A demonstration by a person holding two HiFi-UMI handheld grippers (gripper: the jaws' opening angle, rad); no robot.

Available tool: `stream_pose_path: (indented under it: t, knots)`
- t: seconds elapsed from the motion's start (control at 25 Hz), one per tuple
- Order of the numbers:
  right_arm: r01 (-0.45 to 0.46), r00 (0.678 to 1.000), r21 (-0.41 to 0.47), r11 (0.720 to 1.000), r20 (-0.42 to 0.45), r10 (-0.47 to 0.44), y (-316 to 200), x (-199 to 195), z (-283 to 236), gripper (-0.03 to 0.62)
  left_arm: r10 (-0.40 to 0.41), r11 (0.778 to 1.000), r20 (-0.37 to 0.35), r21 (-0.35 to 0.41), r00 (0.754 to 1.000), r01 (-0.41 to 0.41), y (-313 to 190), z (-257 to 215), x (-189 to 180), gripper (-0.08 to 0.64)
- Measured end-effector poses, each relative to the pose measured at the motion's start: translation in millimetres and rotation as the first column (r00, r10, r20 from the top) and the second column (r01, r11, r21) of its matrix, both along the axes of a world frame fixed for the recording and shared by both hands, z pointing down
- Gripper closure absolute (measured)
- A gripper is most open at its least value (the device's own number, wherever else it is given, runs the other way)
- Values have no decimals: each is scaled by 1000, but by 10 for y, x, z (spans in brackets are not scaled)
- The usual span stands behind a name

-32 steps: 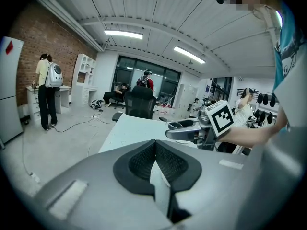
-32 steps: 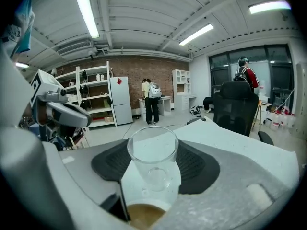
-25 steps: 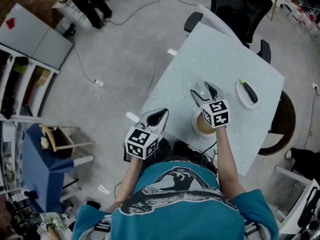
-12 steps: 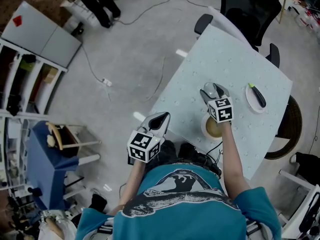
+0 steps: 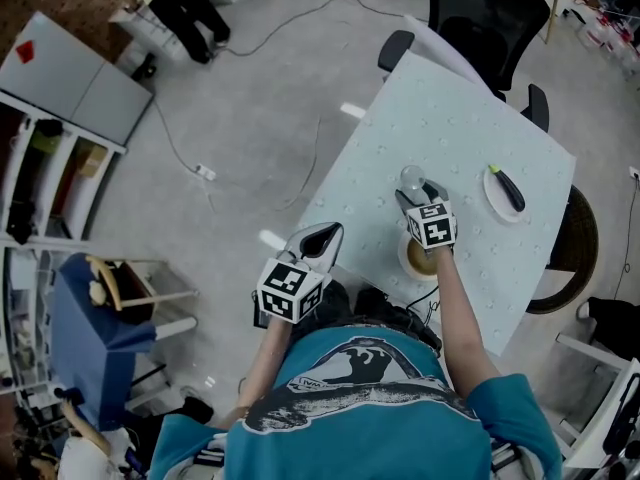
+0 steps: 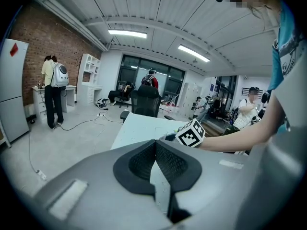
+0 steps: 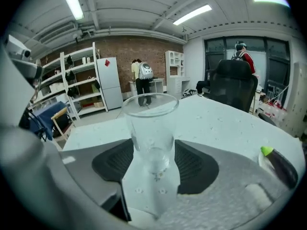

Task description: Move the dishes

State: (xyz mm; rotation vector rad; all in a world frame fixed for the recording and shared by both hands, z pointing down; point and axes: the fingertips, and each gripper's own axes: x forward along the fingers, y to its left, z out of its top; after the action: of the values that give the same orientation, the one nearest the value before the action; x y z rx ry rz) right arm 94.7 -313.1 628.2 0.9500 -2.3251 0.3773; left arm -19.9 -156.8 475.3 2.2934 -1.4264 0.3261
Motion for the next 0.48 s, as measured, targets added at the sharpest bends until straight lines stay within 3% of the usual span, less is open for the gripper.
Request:
stream_pose_path:
  t: [0.08,0.2,0.48]
  knots:
    - [-9,1000,-4,1000,-28,8,39,71,40,317,9,1000,-2,2,1000,-9,-10,4,22,548]
    - [-37,999,-22,999,28,37,56,136,-19,250,26,1000,1,0,1000,-26,-45,24,51,548]
    - [-140,980,-29,990,137,142,136,547,-304,250,99,995,-10,5,995,-99,-131,31,291,548]
